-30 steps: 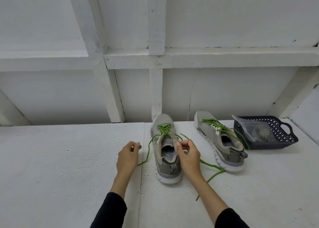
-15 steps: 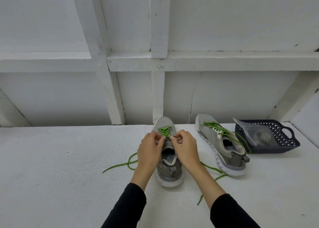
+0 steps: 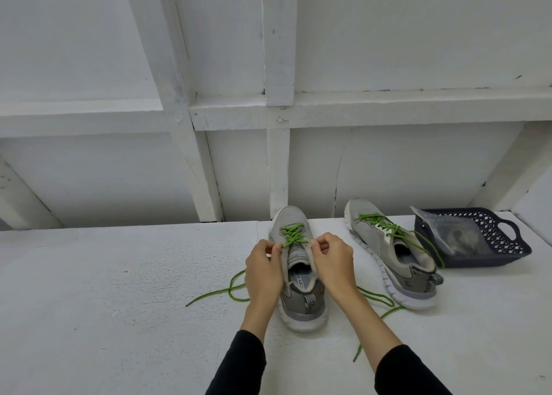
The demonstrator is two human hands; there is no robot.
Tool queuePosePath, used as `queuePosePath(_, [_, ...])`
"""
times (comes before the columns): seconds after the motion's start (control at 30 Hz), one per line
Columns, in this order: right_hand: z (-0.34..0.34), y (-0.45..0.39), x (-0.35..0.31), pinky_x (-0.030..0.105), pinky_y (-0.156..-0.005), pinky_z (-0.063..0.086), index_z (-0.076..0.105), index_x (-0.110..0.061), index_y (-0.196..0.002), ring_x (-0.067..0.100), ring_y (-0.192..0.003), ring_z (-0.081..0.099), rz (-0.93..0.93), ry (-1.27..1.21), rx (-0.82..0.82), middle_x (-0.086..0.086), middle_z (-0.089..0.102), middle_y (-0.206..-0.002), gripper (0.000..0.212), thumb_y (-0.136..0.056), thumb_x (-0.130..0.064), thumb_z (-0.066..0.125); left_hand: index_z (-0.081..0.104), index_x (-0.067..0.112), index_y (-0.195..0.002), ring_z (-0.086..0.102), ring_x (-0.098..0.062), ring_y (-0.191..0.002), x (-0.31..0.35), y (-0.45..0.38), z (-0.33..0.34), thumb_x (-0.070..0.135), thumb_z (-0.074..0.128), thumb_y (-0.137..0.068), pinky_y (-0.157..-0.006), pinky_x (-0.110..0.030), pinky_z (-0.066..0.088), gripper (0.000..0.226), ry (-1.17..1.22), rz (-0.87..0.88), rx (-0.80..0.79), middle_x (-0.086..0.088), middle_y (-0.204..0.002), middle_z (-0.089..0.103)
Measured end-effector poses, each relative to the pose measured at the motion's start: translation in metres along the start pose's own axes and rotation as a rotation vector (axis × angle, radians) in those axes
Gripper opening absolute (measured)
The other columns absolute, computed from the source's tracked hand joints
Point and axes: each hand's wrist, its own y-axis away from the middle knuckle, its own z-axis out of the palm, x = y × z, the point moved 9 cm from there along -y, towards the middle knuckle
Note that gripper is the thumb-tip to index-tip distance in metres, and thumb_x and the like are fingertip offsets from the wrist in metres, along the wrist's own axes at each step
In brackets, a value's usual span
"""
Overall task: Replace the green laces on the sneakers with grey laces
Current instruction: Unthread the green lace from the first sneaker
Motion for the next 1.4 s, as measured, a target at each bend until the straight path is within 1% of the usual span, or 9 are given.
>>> queuePosePath(0.17, [0.006,-0.006,-0.034,0.022,-0.074,0.04,0.063,-0.012,-0.1,0.016,-0.088,0.053,-0.172,0.076,-0.086,-0.002,0.057,-0.091,0.012,-0.089,-0.008,0.063,0.067,0.019,-0.078,0.065,-0.018,-0.078,-0.014,-0.012,0.007,0.029,0.063,-0.093,-0.072,-0.034,0.051,0.018,0.159,-0.098,-0.08,0.003,-0.081,0.068])
queuePosePath(0.3, [0.028,-0.004,-0.054,0.005,-0.071,0.036,0.064,-0.013,-0.104,0.011,-0.088,0.055,-0.248,0.046,-0.258,0.001,0.063,-0.099,0.017,-0.094,-0.004,0.053,0.073,0.006,-0.082,0.065,-0.026,-0.08,-0.033,-0.011,0.017,0.015,0.068,-0.089,-0.072,-0.032,0.054,0.012,0.525,-0.334,-0.184,-0.013,-0.083,0.071])
queuePosePath(0.53, [0.043,0.003,-0.057,0.025,-0.078,0.044,0.058,-0.014,-0.107,0.017,-0.092,0.051,-0.357,0.269,-0.363,0.003,0.051,-0.104,0.013,-0.097,-0.011,0.05,0.071,0.002,-0.089,0.069,-0.018,-0.08,-0.033,-0.005,0.017,0.011,0.067,-0.09,-0.065,-0.018,0.054,0.01,0.679,-0.429,-0.243,-0.01,-0.089,0.073])
queuePosePath(0.7, [0.056,0.003,-0.052,0.018,-0.081,0.036,0.061,-0.007,-0.106,0.017,-0.106,0.04,-0.416,0.411,-0.416,0.004,0.049,-0.11,0.015,-0.094,-0.003,0.052,0.071,0.001,-0.085,0.067,-0.018,-0.076,-0.033,-0.002,0.015,0.009,0.067,-0.09,-0.059,-0.015,0.054,0.01,0.688,-0.409,-0.185,-0.011,-0.084,0.071])
queuePosePath(0.87, [0.028,-0.012,-0.041,0.009,-0.073,0.039,0.054,-0.014,-0.082,0.012,-0.083,0.049,-0.1,-0.036,-0.26,-0.001,0.049,-0.092,0.02,-0.097,-0.005,0.044,0.071,0.003,-0.083,0.066,-0.02,-0.077,-0.037,-0.001,0.014,0.012,0.069,-0.089,-0.06,-0.018,0.054,0.011,0.693,-0.407,-0.141,-0.012,-0.085,0.071])
queuePosePath(0.97, [0.014,-0.015,0.001,0.035,-0.081,0.051,0.057,-0.016,-0.081,0.017,-0.081,0.058,0.262,-0.398,-0.165,0.006,0.061,-0.091,0.023,-0.1,-0.012,0.045,0.071,0.003,-0.086,0.068,-0.02,-0.08,-0.038,-0.001,0.015,0.013,0.069,-0.089,-0.06,-0.017,0.054,0.011,0.701,-0.415,-0.159,-0.012,-0.088,0.072])
queuePosePath(1.07, [0.002,-0.014,0.029,0.031,-0.077,0.044,0.061,-0.011,-0.085,0.019,-0.083,0.055,0.381,-0.296,-0.138,0.006,0.061,-0.086,0.017,-0.098,-0.011,0.05,0.072,0.004,-0.085,0.069,-0.019,-0.08,-0.038,0.0,0.016,0.014,0.069,-0.089,-0.061,-0.017,0.054,0.011,0.71,-0.418,-0.17,-0.011,-0.088,0.073])
queuePosePath(1.27, [-0.017,-0.012,-0.041,0.02,-0.079,0.039,0.063,-0.009,-0.111,0.015,-0.092,0.055,-0.116,-0.039,0.011,0.001,0.057,-0.106,0.021,-0.095,-0.003,0.051,0.073,0.004,-0.084,0.068,-0.022,-0.083,-0.041,0.0,0.016,0.014,0.071,-0.088,-0.066,-0.02,0.056,0.011,0.723,-0.417,-0.158,-0.013,-0.087,0.072])
queuePosePath(1.4, [0.021,0.001,-0.069,0.026,-0.083,0.048,0.066,-0.013,-0.111,0.015,-0.094,0.059,-0.288,0.1,-0.309,0.001,0.065,-0.105,0.02,-0.098,-0.013,0.05,0.074,0.004,-0.086,0.068,-0.022,-0.083,-0.041,0.0,0.016,0.014,0.071,-0.088,-0.068,-0.021,0.056,0.01,0.725,-0.409,-0.151,-0.012,-0.087,0.073])
